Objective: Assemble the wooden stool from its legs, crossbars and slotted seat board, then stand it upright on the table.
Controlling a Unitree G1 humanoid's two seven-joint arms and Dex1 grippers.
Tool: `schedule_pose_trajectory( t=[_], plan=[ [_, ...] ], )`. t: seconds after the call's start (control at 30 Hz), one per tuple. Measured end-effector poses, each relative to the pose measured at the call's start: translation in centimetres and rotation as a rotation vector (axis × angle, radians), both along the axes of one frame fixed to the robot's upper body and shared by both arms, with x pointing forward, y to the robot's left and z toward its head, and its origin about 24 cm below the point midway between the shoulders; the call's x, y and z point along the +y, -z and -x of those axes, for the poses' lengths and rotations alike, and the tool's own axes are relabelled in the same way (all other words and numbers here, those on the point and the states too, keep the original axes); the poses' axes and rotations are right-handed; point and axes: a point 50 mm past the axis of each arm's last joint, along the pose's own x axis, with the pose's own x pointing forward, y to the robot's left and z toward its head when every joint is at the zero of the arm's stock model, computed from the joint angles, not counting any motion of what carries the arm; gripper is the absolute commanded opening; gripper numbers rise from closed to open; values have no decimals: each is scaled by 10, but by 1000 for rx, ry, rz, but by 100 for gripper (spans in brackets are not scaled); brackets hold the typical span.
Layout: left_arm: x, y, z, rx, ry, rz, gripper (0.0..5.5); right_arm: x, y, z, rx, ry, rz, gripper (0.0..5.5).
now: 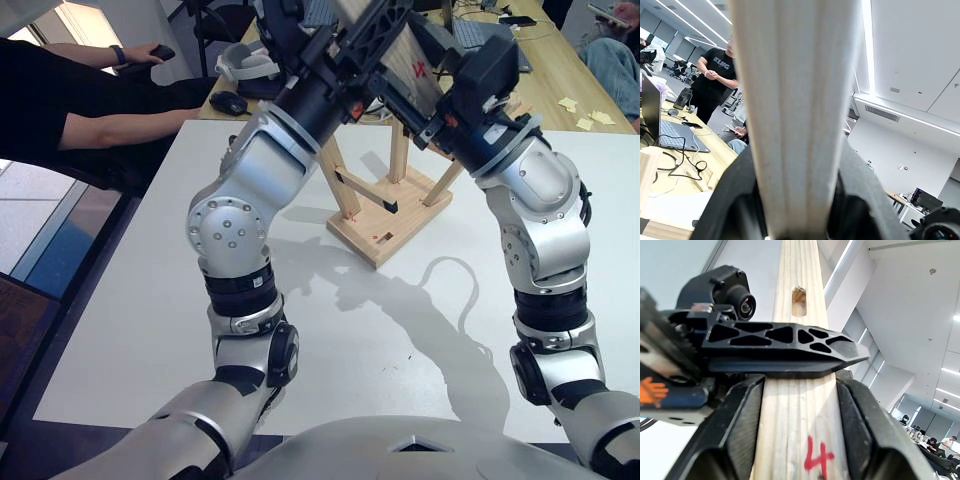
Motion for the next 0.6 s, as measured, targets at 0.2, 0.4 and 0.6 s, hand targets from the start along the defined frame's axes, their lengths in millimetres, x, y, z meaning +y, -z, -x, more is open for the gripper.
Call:
schedule_pose_trajectory(
  t=[0.2, 0.4, 0.6],
  plan=[
    [23, 7, -11, 44, -106, -15, 101, -16, 7, -3, 55, -40, 134, 360],
    [35, 6, -12, -36, -29, -205, 101, -55, 9, -4, 440, -219, 28, 475],
    [47, -13, -4, -187, 216, -539, 101, -62, -61, 11, 506, -525, -124, 520]
  ],
)
